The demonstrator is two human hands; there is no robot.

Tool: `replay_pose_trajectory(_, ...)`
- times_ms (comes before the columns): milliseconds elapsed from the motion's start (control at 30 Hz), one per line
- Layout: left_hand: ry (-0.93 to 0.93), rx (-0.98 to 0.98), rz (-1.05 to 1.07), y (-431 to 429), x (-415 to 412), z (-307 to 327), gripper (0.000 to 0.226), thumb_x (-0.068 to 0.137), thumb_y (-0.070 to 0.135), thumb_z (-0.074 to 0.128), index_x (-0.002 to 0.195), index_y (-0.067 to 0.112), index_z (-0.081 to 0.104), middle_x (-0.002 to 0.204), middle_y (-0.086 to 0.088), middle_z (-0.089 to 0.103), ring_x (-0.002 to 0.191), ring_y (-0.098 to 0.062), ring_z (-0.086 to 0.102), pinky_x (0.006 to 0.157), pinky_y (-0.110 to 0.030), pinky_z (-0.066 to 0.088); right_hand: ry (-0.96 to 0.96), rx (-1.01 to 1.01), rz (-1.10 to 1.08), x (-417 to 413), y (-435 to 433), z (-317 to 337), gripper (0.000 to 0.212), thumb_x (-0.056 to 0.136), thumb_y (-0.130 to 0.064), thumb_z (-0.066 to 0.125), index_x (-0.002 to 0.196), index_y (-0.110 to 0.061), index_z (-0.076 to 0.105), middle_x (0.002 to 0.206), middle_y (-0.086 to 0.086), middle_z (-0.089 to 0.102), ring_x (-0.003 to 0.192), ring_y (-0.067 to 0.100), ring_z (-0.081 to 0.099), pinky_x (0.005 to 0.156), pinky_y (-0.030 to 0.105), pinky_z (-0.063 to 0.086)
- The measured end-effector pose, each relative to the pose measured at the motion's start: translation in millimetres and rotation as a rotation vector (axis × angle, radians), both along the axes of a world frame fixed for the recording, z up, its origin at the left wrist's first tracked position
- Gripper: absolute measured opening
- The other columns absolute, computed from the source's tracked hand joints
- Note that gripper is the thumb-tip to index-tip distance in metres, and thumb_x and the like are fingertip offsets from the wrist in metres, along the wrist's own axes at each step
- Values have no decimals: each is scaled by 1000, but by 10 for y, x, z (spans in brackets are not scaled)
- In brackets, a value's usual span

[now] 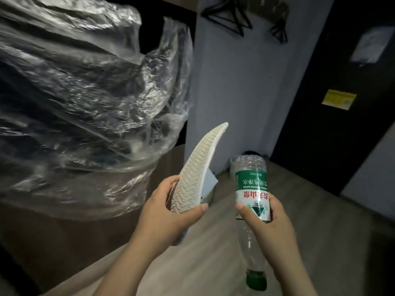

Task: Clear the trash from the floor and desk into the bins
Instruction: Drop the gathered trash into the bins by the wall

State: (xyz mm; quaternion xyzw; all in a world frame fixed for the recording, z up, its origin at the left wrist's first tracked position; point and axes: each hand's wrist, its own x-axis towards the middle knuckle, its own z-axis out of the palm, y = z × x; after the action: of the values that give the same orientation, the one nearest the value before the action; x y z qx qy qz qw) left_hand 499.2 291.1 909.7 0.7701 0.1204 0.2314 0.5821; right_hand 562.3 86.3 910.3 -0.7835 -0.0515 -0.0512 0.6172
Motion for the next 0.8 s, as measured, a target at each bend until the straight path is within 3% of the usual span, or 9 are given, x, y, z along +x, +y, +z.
replay_pose_trajectory(67,5,-24,-68,1,373,-86,76,43,60,81,114,51,52,115,20,62,104,0,61,84,-31,54,-4,-5,-68,265,-52,-46,51,68,-42,77,114,-38,57,82,-22,66,71,-8,61,59,21,45)
replay_pose_trajectory(167,-15,-43,-129,108,860,-166,74,45,60,81,113,51,53,108,24,65,95,4,63,65,-19,53,-21,-15,-125,643,-12,-64,50,70,-39,77,115,-37,56,82,-27,65,72,-12,61,57,15,42)
replay_pose_trajectory(267,-17,-42,-162,337,1383,-135,71,46,60,79,111,51,54,103,28,65,88,6,64,59,-14,50,-12,-49,-159,1094,143,0,47,72,-36,78,113,-38,56,82,-30,65,71,-13,61,55,11,42)
replay_pose_trajectory(367,-3,-44,-194,576,1894,-63,69,47,60,78,111,50,54,101,28,65,84,5,65,64,-23,55,-14,-58,-199,1535,316,74,46,71,-36,79,112,-37,57,81,-22,67,71,-12,61,50,6,42)
replay_pose_trajectory(500,18,-48,-221,770,2490,-126,67,49,58,79,111,46,56,99,25,65,83,3,65,68,-32,58,-14,-68,-218,2028,487,67,42,73,-33,78,110,-36,57,81,-34,63,69,-14,61,52,6,42)
replay_pose_trajectory(600,37,-20,-217,847,2823,-221,65,49,59,77,109,46,56,97,26,65,78,4,65,62,-24,53,12,-74,-222,2329,555,22,44,73,-32,79,110,-36,58,80,-33,64,67,-14,61,52,0,39)
replay_pose_trajectory(700,72,0,-230,894,3207,-285,66,49,59,77,110,44,55,94,25,65,73,2,65,58,-22,51,31,-66,-245,2676,571,-26,47,72,-33,80,113,-36,57,81,-21,68,67,-13,61,50,2,40)
replay_pose_trajectory(800,83,40,-245,891,3648,-345,66,48,63,75,108,47,54,97,31,62,79,9,62,56,-11,45,42,-67,-250,3085,548,-87,47,72,-34,80,112,-38,55,86,-18,66,66,-13,61,50,3,41)
